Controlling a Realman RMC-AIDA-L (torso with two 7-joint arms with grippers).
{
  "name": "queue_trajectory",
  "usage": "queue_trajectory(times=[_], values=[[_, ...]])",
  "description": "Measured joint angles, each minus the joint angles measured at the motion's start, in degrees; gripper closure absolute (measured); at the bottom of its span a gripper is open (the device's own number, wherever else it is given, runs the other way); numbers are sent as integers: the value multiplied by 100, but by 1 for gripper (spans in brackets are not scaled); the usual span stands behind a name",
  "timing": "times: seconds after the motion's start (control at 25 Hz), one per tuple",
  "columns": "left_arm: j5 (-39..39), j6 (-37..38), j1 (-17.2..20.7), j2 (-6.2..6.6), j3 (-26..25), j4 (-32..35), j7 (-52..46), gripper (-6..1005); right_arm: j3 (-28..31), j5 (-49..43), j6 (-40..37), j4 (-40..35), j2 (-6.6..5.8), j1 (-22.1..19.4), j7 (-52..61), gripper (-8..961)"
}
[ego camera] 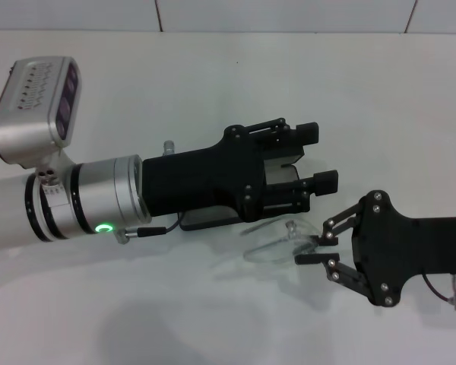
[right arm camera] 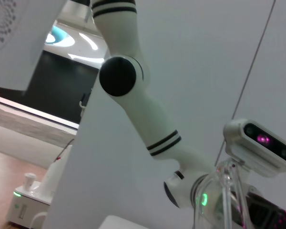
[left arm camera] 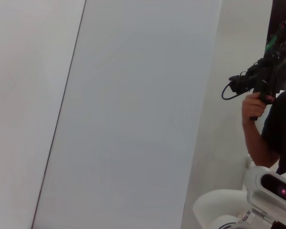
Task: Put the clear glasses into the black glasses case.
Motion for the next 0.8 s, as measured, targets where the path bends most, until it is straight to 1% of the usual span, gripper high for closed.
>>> queue_trajectory(times=[0.6, 0.72, 0.8], values=[[37, -15, -57, 0, -10, 14, 0, 265, -38, 59, 206, 0, 8, 29, 6, 815], [-10, -18, -41, 4, -36, 12, 4, 265, -16, 54, 210, -19, -14, 8, 4, 812], [-100, -21, -9, 4, -147, -6, 32, 265, -2, 23, 256, -58, -39, -40, -18, 810]])
